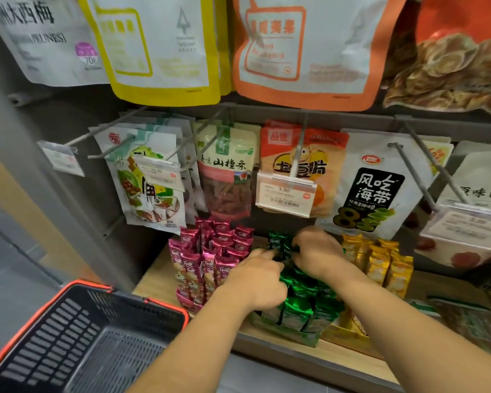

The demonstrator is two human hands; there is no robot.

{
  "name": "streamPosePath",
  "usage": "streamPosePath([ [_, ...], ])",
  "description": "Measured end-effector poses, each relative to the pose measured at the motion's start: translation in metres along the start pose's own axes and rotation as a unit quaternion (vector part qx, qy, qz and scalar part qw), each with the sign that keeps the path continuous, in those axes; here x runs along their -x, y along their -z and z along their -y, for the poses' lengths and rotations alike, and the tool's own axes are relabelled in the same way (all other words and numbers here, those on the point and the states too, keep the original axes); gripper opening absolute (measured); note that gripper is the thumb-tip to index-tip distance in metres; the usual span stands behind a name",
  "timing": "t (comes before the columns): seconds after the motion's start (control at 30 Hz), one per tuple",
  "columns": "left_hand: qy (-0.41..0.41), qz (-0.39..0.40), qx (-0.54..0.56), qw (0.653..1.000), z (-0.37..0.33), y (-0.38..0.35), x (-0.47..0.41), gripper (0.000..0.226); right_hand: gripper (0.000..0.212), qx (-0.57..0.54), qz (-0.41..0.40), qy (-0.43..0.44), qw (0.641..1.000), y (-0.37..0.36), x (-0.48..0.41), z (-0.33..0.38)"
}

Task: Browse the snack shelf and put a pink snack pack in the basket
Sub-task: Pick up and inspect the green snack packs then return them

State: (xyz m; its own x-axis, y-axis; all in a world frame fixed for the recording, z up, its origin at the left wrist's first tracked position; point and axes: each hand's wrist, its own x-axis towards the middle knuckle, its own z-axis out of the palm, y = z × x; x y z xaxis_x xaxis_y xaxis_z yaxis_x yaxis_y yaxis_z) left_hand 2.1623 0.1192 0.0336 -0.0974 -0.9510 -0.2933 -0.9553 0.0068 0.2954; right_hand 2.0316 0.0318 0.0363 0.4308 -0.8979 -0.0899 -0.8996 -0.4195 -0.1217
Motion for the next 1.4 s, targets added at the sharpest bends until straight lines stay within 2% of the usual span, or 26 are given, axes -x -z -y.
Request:
streamPosePath([
  [0.1, -0.004, -0.026, -0.009, 1.0, 0.002, -0.001, -0.002, 0.051, 0.031, 0.016, 0.031, -0.001, 0.999, 0.003, -0.003, -0.003],
  [0.2, -0.001, -0.066, -0.027, 0.997, 0.003, -0.004, -0.007, 0.042, 0.041, 0.01, 0.039, 0.041, 0.998, -0.001, 0.002, -0.009],
  [0.3, 0.007, -0.103, -0.043, 0.994, 0.002, -0.008, -0.008, 0.036, 0.047, -0.078, -0.029, 0.059, 0.995, 0.0, 0.016, -0.015],
  [0.4, -0.011, -0.135, -0.059, 0.989, 0.003, -0.011, -0.006, 0.037, 0.044, -0.15, -0.115, 0.037, 0.981, 0.003, 0.035, -0.017],
  [0.47, -0.018, -0.173, -0.057, 0.983, -0.002, -0.006, 0.001, 0.036, 0.042, -0.172, -0.143, 0.03, 0.974, 0.007, 0.049, -0.016],
  [0.57, -0.042, -0.272, -0.08, 0.958, -0.019, 0.01, 0.021, 0.036, 0.046, -0.215, -0.12, 0.043, 0.968, 0.016, 0.067, -0.014],
  [0.67, -0.047, -0.316, -0.092, 0.943, -0.039, 0.03, 0.05, 0.03, 0.063, -0.27, -0.044, 0.077, 0.959, 0.031, 0.087, -0.012],
  [0.77, -0.119, -0.398, -0.098, 0.904, -0.056, 0.051, 0.085, 0.014, 0.079, -0.302, -0.003, 0.133, 0.944, 0.047, 0.111, -0.006],
  [0.83, -0.176, -0.465, -0.037, 0.867, -0.064, 0.062, 0.107, 0.013, 0.076, -0.338, -0.016, 0.16, 0.927, 0.061, 0.128, -0.002],
  [0.93, -0.207, -0.518, 0.161, 0.814, -0.076, 0.075, 0.127, 0.006, 0.061, -0.427, -0.059, 0.193, 0.881, 0.079, 0.153, 0.0],
  [1.0, -0.177, -0.506, 0.293, 0.792, -0.085, 0.079, 0.134, 0.004, 0.052, -0.464, -0.064, 0.198, 0.861, 0.085, 0.17, -0.001],
  [1.1, -0.133, -0.408, 0.506, 0.748, -0.092, 0.077, 0.134, 0.016, 0.043, -0.525, -0.036, 0.197, 0.827, 0.081, 0.193, -0.002],
  [1.2, -0.118, -0.319, 0.605, 0.72, -0.094, 0.074, 0.132, 0.021, 0.039, -0.617, -0.018, 0.155, 0.772, 0.073, 0.206, -0.006],
  [1.23, -0.117, -0.303, 0.618, 0.716, -0.095, 0.074, 0.131, 0.021, 0.04, -0.63, -0.021, 0.143, 0.763, 0.071, 0.208, -0.007],
  [1.3, -0.11, -0.292, 0.621, 0.719, -0.096, 0.071, 0.13, 0.022, 0.038, -0.606, -0.056, 0.132, 0.782, 0.066, 0.211, -0.009],
  [1.4, -0.088, -0.304, 0.596, 0.738, -0.095, 0.067, 0.125, 0.028, 0.038, -0.53, -0.098, 0.115, 0.835, 0.061, 0.211, -0.012],
])
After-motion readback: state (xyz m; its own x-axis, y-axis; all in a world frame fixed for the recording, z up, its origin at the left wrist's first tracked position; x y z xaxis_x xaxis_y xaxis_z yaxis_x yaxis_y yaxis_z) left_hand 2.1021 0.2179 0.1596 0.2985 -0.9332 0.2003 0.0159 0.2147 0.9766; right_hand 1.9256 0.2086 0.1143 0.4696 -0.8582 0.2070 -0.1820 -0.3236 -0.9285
